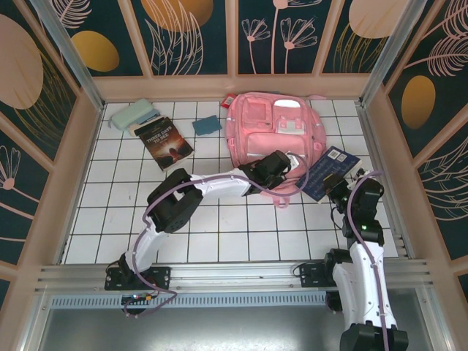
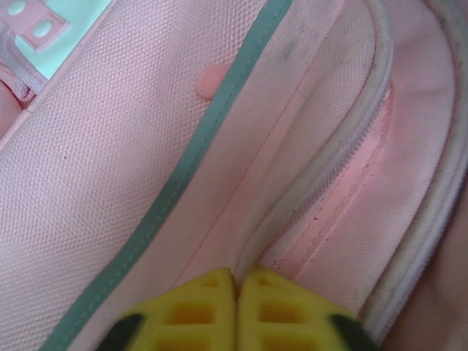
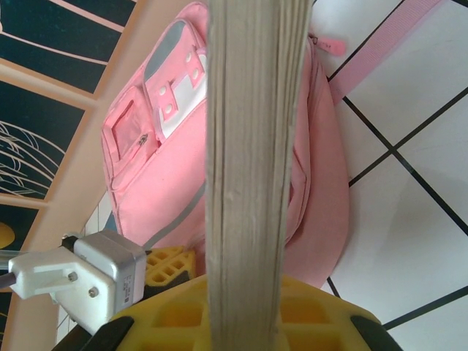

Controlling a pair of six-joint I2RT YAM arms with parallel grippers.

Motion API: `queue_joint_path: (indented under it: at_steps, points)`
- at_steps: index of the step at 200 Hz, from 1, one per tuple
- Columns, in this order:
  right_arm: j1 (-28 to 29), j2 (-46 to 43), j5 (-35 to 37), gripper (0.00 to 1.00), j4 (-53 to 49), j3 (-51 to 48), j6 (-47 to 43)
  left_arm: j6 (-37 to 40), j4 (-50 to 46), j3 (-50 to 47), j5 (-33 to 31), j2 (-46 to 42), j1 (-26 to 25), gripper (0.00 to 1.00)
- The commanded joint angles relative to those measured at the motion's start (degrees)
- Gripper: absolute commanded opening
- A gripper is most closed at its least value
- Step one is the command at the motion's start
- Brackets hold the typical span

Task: Pack the student bag

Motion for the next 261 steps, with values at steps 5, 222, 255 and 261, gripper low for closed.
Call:
queue_joint_path:
  at_steps: [5, 222, 255, 261]
  points:
    - [-0.60, -1.08, -0.75, 0.00, 0.31, 0.33, -1.29, 0.71, 1.18, -0.57, -5.03, -1.32, 0.74, 0.00]
    - [11.68, 17.49, -14.79, 0.00, 46.94, -10.23, 20.89, -17.42, -8.13, 14.67, -3.47, -15.11, 0.75, 0.00]
    - [15.64, 28.09, -7.36, 0.00, 54.95, -6.30, 24.50, -18.54, -8.53, 16.24, -3.92, -14.35, 0.70, 0.00]
    - [16.14, 29.79, -5.66, 0.00, 56.86, -5.90, 25.23, -18.84, -8.57, 16.38, -3.36, -14.22, 0.75, 0.00]
